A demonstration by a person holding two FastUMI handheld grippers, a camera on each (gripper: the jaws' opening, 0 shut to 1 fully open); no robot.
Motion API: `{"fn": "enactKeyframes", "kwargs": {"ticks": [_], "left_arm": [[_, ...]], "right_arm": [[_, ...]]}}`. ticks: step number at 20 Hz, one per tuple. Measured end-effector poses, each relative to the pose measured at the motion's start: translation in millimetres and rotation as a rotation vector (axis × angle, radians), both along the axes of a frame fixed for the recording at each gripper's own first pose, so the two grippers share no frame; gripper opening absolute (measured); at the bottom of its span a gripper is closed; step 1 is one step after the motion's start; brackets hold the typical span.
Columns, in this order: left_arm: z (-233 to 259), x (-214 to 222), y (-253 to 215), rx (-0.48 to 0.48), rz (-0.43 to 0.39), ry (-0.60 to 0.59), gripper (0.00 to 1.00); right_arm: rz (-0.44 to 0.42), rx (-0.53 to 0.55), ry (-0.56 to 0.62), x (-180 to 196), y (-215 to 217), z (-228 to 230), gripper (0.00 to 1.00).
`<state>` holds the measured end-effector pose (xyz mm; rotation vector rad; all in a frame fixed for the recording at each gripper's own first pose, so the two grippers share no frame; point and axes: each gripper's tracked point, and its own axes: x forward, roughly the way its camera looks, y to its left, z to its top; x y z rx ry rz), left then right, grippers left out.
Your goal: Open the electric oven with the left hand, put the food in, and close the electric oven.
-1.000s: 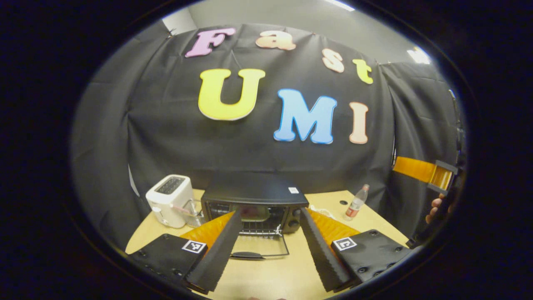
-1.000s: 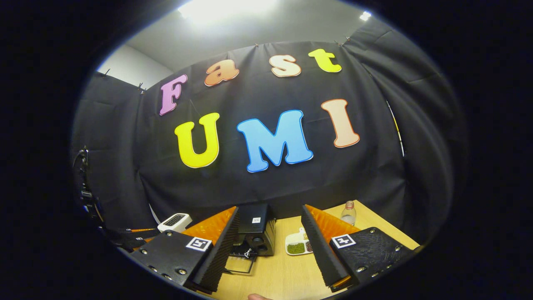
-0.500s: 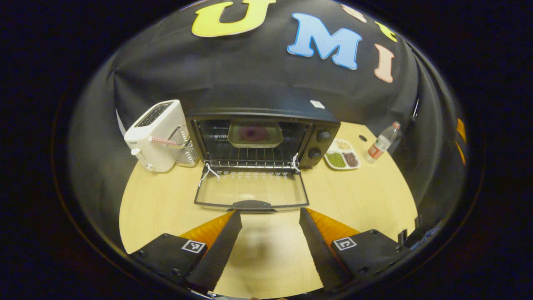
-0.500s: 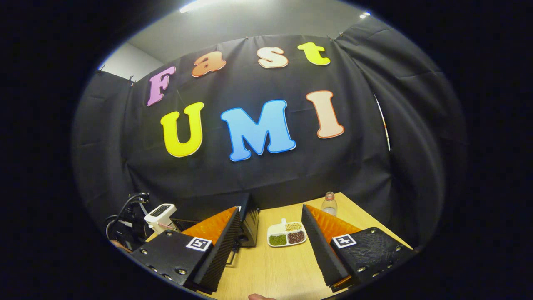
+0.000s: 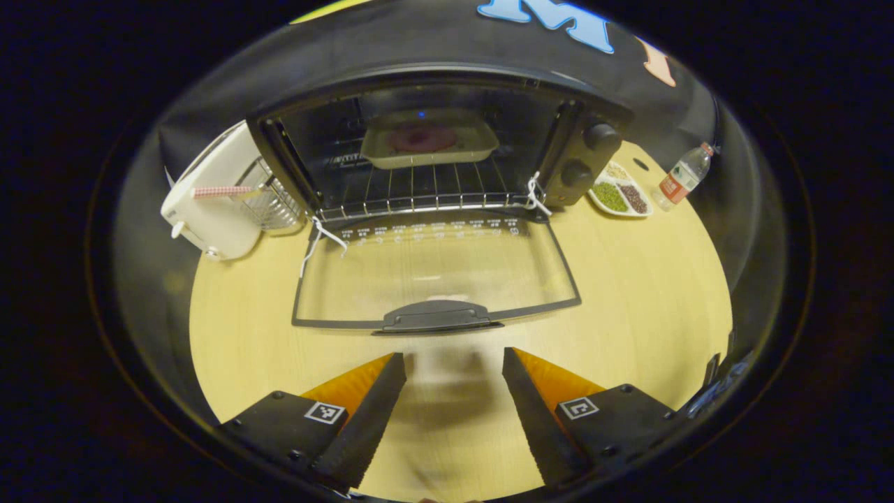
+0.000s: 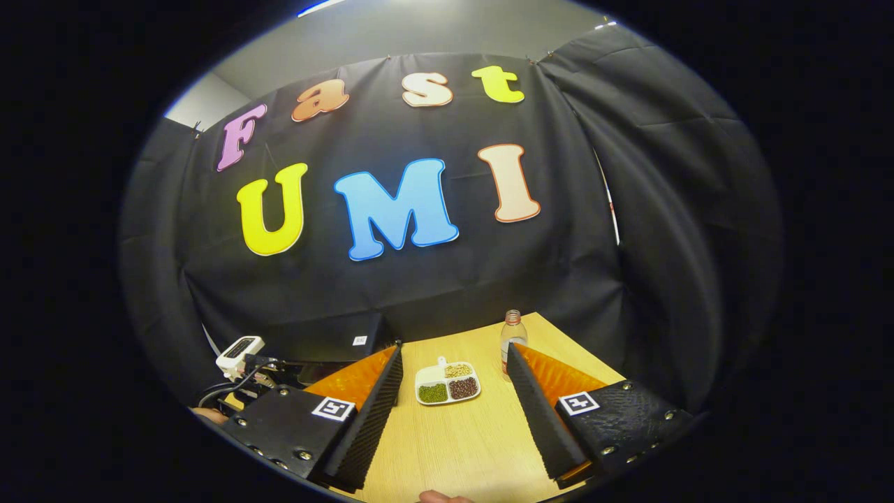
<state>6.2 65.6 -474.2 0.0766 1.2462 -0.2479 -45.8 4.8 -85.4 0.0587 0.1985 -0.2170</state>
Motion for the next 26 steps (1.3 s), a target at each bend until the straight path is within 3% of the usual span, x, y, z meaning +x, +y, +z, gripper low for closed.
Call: {"fn": "enactKeyframes", "kwargs": {"ticks": [1, 3, 4, 7, 12, 14, 19, 20, 23, 25, 26], "left_arm": [[-6, 1, 1, 0.008, -0.006, 0.011, 1.0], [-15, 0, 0, -0.002, 0.004, 0.042, 0.91], [-21, 1, 1, -0.004, 0.012, 0.055, 0.91], [-31, 10, 4, -0.004, 0.033, 0.066, 1.0], [-44, 15, 8, 0.018, 0.037, 0.087, 0.96], [-43, 16, 8, 0.022, 0.035, 0.089, 1.0], [-36, 16, 8, 0.016, 0.038, 0.066, 0.91], [-32, 15, 8, 0.013, 0.038, 0.058, 0.95], [-20, 15, 8, 0.004, 0.047, 0.03, 0.95], [-14, 14, 9, 0.002, 0.041, 0.017, 1.0], [-12, 14, 9, -0.001, 0.043, 0.013, 0.95]], "right_arm": [[-0.002, -0.007, 0.001, 1, 1, 1, 0.91], [-0.005, -0.011, -0.001, 3, 2, 1, 0.91], [-0.006, -0.011, -0.001, 5, 4, 1, 0.91], [-0.008, -0.008, 0.006, 8, 6, -1, 0.91], [-0.023, -0.006, 0.026, 9, 0, -6, 0.91], [-0.037, 0.004, 0.027, 10, -5, -8, 0.91], [-0.034, 0.027, 0.038, 16, -4, -13, 0.91], [-0.029, 0.023, 0.039, 16, -3, -14, 0.91], [-0.008, 0.017, 0.04, 18, 2, -13, 0.91], [-0.002, 0.025, 0.04, 20, 5, -12, 0.91], [-0.003, 0.024, 0.036, 19, 5, -11, 0.91]]}}
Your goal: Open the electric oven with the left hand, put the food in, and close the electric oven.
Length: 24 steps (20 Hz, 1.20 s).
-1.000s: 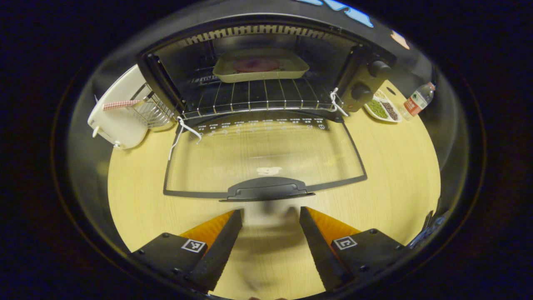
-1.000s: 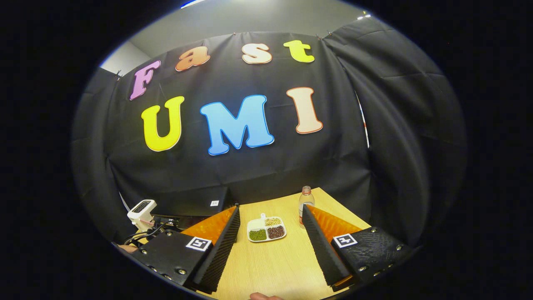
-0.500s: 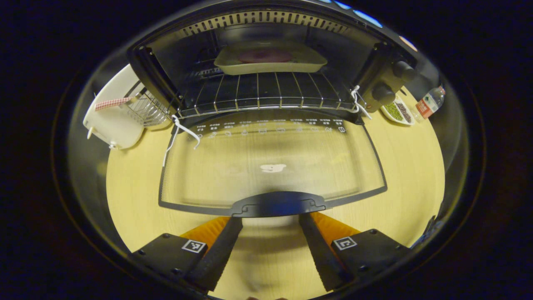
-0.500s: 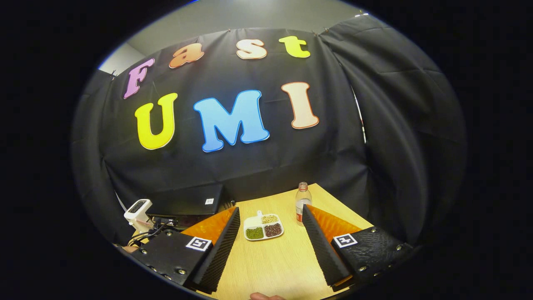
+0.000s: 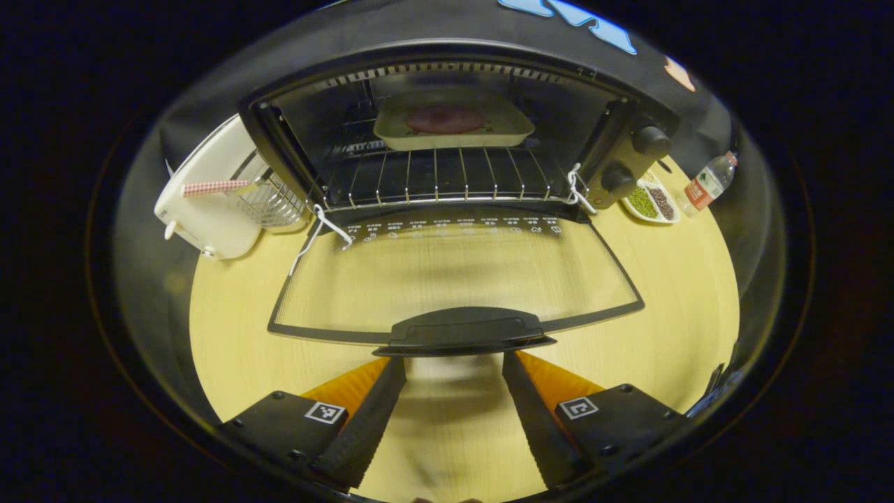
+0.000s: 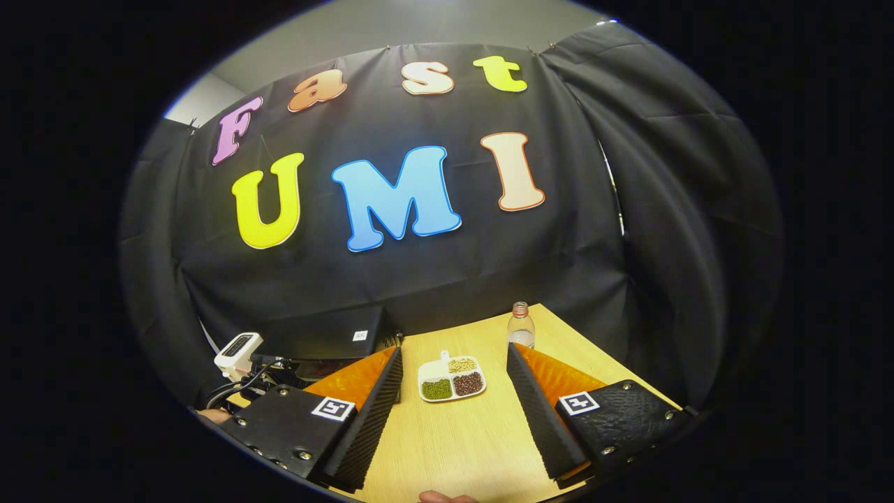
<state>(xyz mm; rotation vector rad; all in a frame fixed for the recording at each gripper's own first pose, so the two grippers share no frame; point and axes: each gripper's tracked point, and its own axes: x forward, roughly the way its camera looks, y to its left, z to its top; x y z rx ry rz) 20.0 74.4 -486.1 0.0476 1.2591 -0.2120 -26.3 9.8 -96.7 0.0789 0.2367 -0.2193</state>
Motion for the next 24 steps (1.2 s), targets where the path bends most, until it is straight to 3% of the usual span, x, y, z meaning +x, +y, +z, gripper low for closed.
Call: {"fn": "enactKeyframes", "kwargs": {"ticks": [1, 2, 18, 19, 20, 21, 22, 23, 24], "left_arm": [[2, 0, 0, -0.001, 0.0, -0.001, 1.0], [6, 0, 1, -0.002, -0.001, -0.008, 0.95], [50, 14, 3, -0.015, -0.003, -0.117, 0.95], [53, 17, 3, -0.012, -0.001, -0.125, 0.91], [54, 19, 2, -0.015, 0.001, -0.131, 0.96], [56, 22, 1, -0.018, 0.003, -0.137, 0.91], [59, 26, 0, -0.018, 0.005, -0.146, 0.95], [61, 30, 1, -0.015, 0.005, -0.158, 0.91], [65, 33, 0, -0.013, 0.005, -0.172, 1.0]], "right_arm": [[0.008, -0.004, -0.003, 1, 2, 2, 0.91], [0.014, -0.013, -0.006, 1, 3, 3, 0.91], [0.07, -0.026, -0.064, 9, 21, 21, 0.91], [0.071, -0.025, -0.067, 9, 22, 22, 0.91], [0.07, -0.025, -0.066, 10, 23, 21, 0.91], [0.067, -0.029, -0.062, 11, 23, 20, 0.91], [0.066, -0.03, -0.06, 11, 21, 19, 0.91], [0.061, -0.029, -0.058, 10, 19, 20, 0.91], [0.059, -0.026, -0.059, 10, 17, 20, 0.91]]}}
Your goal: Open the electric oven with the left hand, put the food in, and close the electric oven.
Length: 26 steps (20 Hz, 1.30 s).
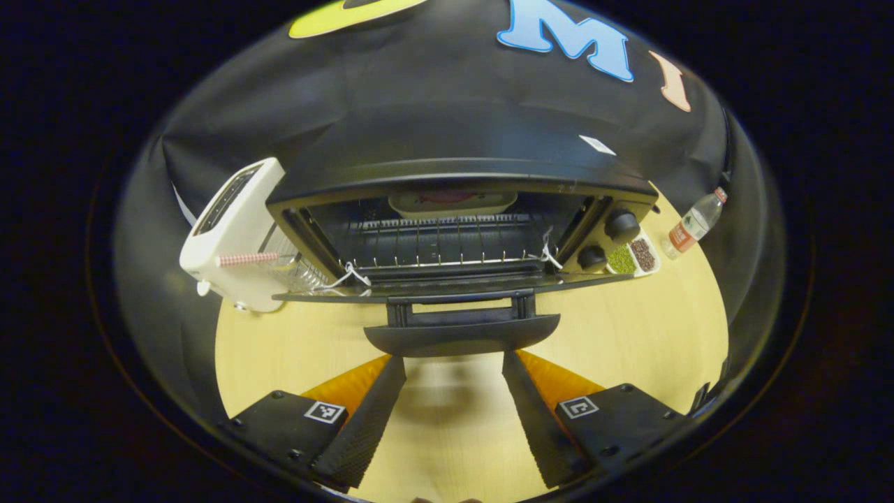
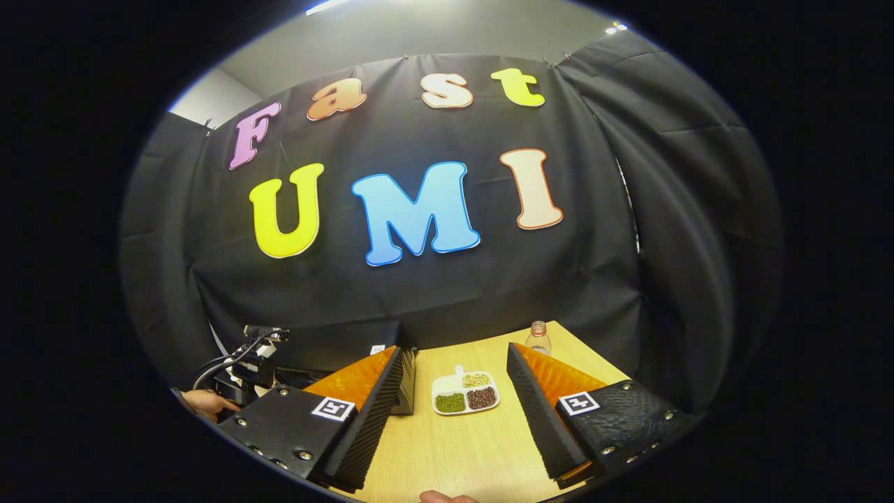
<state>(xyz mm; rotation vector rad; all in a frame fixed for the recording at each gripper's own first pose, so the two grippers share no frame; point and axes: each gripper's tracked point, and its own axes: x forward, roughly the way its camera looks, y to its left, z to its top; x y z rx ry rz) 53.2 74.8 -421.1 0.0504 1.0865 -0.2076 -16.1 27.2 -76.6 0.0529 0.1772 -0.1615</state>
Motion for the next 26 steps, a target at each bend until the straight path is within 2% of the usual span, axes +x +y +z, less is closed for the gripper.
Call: {"fn": "enactKeyframes", "kwargs": {"ticks": [1, 2, 3, 4, 5, 8, 9, 11, 12, 14, 15, 16, 17, 18, 19, 21, 26], "left_arm": [[4, 5, 0, 0.001, 0.003, -0.015, 0.95], [9, 9, 0, 0.0, 0.009, -0.033, 1.0], [14, 14, 0, -0.003, 0.017, -0.052, 0.95], [22, 16, -2, -0.01, 0.024, -0.078, 1.0], [32, 18, -2, -0.018, 0.029, -0.11, 0.95], [79, 17, -6, -0.038, 0.04, -0.242, 0.91], [102, 16, -8, -0.049, 0.047, -0.301, 0.95], [157, 13, -15, -0.093, 0.059, -0.452, 0.95], [189, 8, -17, -0.116, 0.067, -0.534, 0.91], [253, -7, -11, -0.129, 0.103, -0.711, 1.0], [282, -19, -6, -0.127, 0.131, -0.787, 0.95], [308, -32, -2, -0.133, 0.155, -0.851, 0.99], [332, -45, 2, -0.145, 0.172, -0.896, 0.97], [354, -59, 3, -0.16, 0.178, -0.928, 0.95], [374, -70, 4, -0.173, 0.181, -0.949, 0.99], [399, -83, 8, -0.192, 0.186, -0.967, 0.99], [416, -92, 18, -0.197, 0.193, -0.999, 0.99]], "right_arm": [[-0.003, 0.003, 0.001, 1, -1, 0, 0.91], [-0.003, 0.005, 0.002, 1, -2, -1, 0.91], [0.0, 0.007, 0.005, 2, -2, -1, 0.91], [0.002, 0.005, 0.008, 1, -2, -2, 0.91], [0.009, 0.003, 0.008, 2, -2, -1, 0.91], [0.036, -0.011, 0.001, 4, 2, 4, 0.91], [0.05, -0.013, -0.007, 6, 5, 8, 0.91], [0.082, -0.017, -0.034, 8, 13, 22, 0.91], [0.099, -0.021, -0.052, 10, 17, 32, 0.91], [0.131, -0.036, -0.104, 11, 27, 58, 0.91], [0.144, -0.044, -0.127, 10, 33, 73, 0.91], [0.154, -0.045, -0.142, 9, 37, 84, 0.91], [0.165, -0.036, -0.152, 8, 42, 97, 0.91], [0.173, -0.028, -0.165, 4, 47, 108, 0.91], [0.18, -0.024, -0.176, -1, 52, 119, 0.91], [0.184, -0.022, -0.193, -4, 55, 132, 0.91], [0.176, -0.028, -0.193, -9, 59, 134, 0.9]]}}
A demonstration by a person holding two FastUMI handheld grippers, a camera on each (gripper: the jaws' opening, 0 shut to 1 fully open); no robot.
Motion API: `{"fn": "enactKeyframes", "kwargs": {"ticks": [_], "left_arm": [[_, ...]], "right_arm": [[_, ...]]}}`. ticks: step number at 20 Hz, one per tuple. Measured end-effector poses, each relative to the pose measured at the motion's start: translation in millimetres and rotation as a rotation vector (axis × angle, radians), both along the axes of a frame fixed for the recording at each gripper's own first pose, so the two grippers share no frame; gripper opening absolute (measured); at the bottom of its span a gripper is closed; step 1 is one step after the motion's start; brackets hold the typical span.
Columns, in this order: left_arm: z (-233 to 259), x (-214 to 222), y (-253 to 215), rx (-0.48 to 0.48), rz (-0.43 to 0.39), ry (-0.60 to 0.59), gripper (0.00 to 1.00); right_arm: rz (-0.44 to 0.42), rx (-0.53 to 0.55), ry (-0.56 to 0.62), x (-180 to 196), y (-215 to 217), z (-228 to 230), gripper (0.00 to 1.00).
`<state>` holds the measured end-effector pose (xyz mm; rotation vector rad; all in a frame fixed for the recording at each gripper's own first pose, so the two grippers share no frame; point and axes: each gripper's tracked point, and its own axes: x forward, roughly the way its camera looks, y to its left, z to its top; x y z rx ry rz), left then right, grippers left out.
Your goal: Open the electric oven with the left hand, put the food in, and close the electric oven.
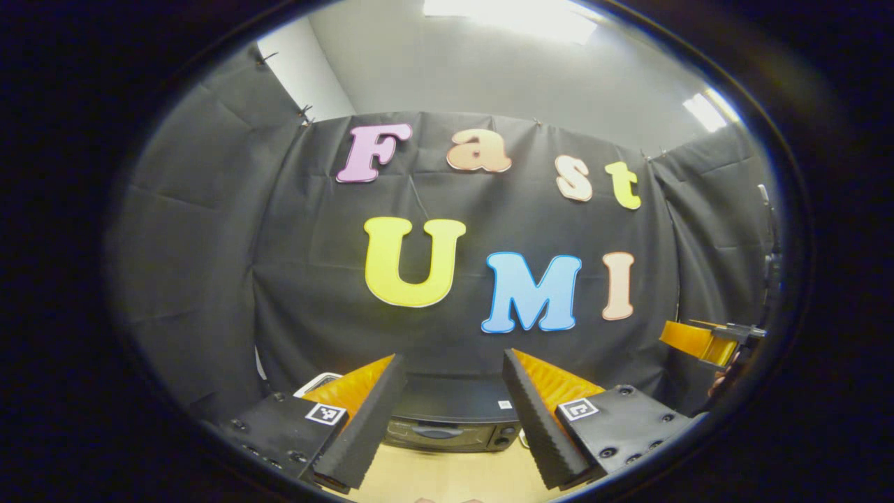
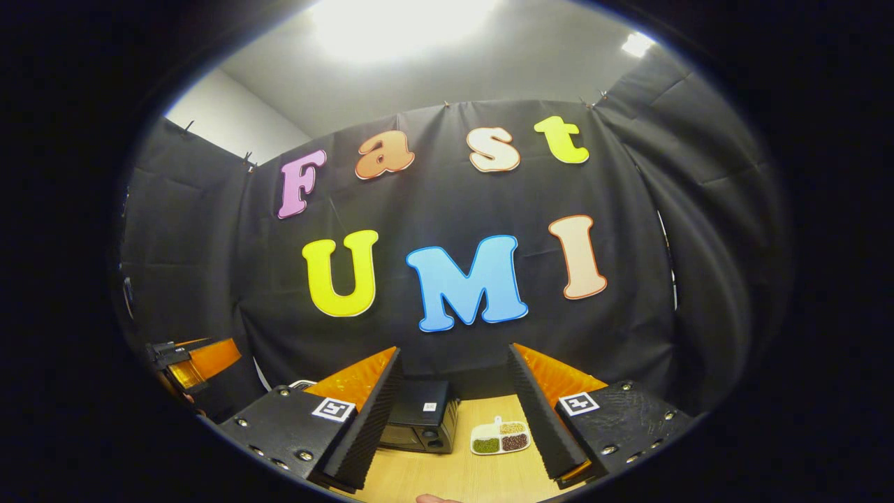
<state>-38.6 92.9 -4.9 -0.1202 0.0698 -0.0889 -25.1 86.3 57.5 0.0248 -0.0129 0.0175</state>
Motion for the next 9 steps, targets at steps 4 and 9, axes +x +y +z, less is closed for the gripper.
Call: {"fn": "enactKeyframes", "kwargs": {"ticks": [4, 9], "left_arm": [[-2, 5, 8, 0.003, -0.016, 0.005, 0.99], [-6, 14, 21, 0.008, -0.057, 0.015, 0.99]], "right_arm": [[-0.02, 0.002, 0.0, -4, 6, 2, 0.9], [-0.052, -0.005, -0.018, -7, 21, 2, 0.91]]}}
